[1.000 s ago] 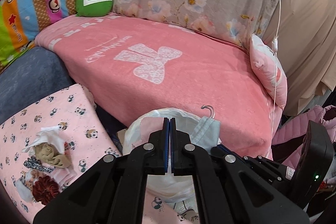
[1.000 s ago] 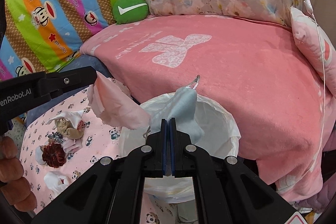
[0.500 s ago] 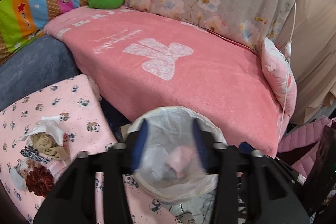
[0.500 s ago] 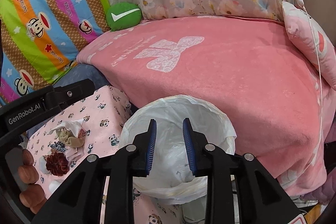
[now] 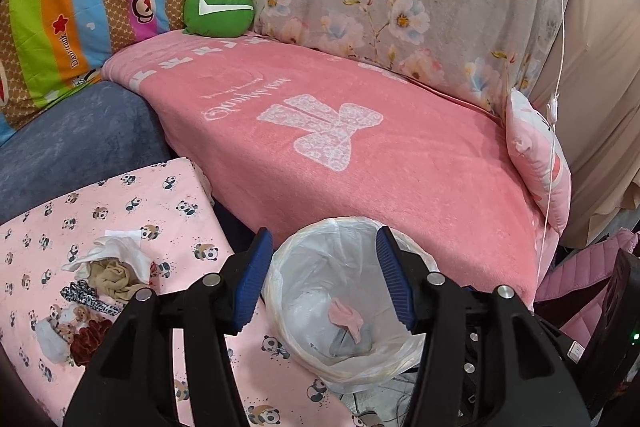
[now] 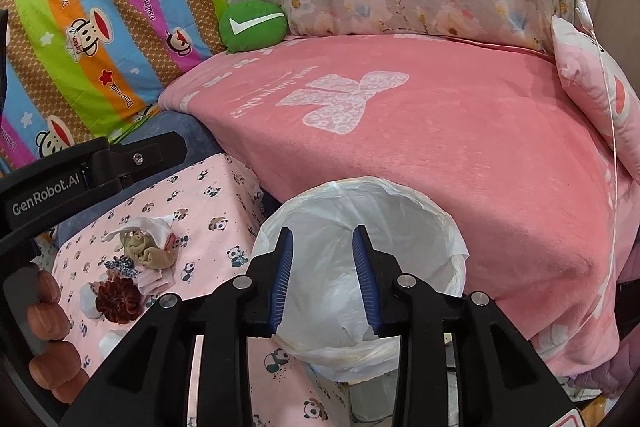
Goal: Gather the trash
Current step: 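Open both tools over the bin, dropping pouch and pink cloth inside, then move both tools back over the cloth pile on the table, then grasp the white gloves with the right tool while the left grasps the blue sock, then carry the white gloves and light-blue sock over the trash bin, then open both tools to drop gloves and sock into the bin, then move both tools back over the remaining cloth pile, then grasp the dark red scrunchie with the left tool while the right grasps the clear plastic packet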
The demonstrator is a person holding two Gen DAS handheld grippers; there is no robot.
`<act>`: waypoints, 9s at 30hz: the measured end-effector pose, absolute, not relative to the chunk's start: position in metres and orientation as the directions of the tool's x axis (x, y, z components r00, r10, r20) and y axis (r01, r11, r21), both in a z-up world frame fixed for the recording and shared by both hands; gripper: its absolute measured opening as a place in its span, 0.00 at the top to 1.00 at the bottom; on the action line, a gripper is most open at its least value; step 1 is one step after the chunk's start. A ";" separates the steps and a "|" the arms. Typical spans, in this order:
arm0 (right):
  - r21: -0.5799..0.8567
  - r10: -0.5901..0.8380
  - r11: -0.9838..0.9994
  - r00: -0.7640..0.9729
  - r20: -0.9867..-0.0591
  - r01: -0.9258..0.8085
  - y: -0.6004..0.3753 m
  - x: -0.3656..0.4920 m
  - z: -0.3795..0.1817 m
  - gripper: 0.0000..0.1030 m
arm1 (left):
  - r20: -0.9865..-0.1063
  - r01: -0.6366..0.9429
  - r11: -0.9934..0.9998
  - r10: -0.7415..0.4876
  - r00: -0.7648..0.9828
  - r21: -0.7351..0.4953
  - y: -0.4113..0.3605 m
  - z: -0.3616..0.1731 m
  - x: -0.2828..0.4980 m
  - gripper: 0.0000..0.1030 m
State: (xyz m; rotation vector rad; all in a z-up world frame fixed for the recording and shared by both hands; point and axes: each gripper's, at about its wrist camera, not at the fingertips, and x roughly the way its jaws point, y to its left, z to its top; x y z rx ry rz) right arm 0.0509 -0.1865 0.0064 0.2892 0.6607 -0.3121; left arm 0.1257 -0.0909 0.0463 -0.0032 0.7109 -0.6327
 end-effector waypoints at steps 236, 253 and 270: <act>0.165 0.006 0.973 0.701 -0.713 0.159 -0.030 0.109 -0.051 0.50 | -0.733 0.189 0.963 -0.269 0.625 -0.192 0.104 -0.050 0.150 0.22; 0.164 0.026 0.976 0.665 -0.746 0.146 -0.008 0.126 -0.072 0.50 | -0.795 0.225 0.957 -0.279 0.539 -0.183 0.109 -0.091 0.167 0.72; 0.215 0.117 0.974 0.655 -0.747 0.071 0.016 0.169 -0.078 0.52 | -0.712 0.246 0.938 -0.346 0.611 -0.245 0.126 -0.036 0.163 0.86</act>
